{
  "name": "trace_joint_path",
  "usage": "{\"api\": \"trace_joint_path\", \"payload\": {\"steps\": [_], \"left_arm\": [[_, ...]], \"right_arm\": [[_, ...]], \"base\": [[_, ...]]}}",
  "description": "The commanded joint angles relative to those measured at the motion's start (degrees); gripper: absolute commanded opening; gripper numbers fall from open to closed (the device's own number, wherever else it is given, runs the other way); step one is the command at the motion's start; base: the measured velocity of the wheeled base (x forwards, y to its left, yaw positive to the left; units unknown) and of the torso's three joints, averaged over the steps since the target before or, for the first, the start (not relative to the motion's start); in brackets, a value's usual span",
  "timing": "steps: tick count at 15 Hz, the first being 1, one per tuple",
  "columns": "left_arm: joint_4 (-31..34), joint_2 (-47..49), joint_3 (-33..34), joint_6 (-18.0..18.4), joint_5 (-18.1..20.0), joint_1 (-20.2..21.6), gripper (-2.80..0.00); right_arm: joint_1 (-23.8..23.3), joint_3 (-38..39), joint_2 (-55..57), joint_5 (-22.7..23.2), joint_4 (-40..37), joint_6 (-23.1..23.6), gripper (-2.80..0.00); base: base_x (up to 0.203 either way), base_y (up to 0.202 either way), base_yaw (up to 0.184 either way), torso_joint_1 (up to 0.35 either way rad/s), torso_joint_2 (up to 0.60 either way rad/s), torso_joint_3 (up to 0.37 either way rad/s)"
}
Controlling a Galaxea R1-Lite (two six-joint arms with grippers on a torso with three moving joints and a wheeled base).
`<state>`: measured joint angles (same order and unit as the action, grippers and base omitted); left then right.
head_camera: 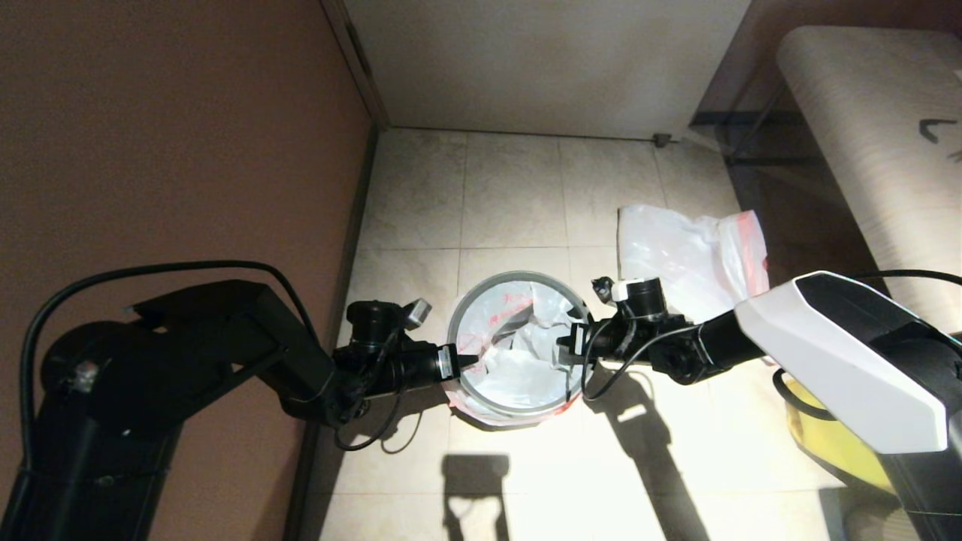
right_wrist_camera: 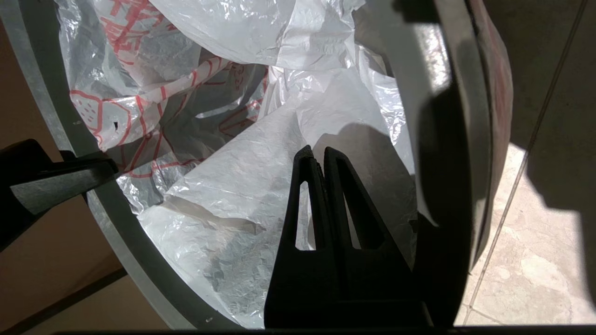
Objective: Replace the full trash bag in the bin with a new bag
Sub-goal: Place the trash can ring on the trash can
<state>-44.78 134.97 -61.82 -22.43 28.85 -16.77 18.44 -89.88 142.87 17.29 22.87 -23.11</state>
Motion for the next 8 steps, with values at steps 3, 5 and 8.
{"api": "trace_joint_path", "payload": {"steps": [3, 5, 8], "left_arm": [[0.4, -3.9, 0.3, -0.5, -2.0, -2.7, -2.80], [0.5, -9.8, 1.0, -0.7, -7.8, -4.5, -2.80], [0.7, -21.8, 3.8, -1.0, -17.7, -8.6, -2.80]], "right_arm": [[2.2, 5.6, -7.4, -2.8, 0.0, 0.0, -2.80], [4.4, 8.5, -13.4, -10.8, 0.2, 0.9, -2.80], [6.0, 11.4, -22.6, -21.1, 0.3, 4.3, -2.80]], "base": [[0.000, 0.000, 0.000, 0.000, 0.00, 0.000], [0.000, 0.000, 0.000, 0.000, 0.00, 0.000], [0.000, 0.000, 0.000, 0.000, 0.00, 0.000]]}}
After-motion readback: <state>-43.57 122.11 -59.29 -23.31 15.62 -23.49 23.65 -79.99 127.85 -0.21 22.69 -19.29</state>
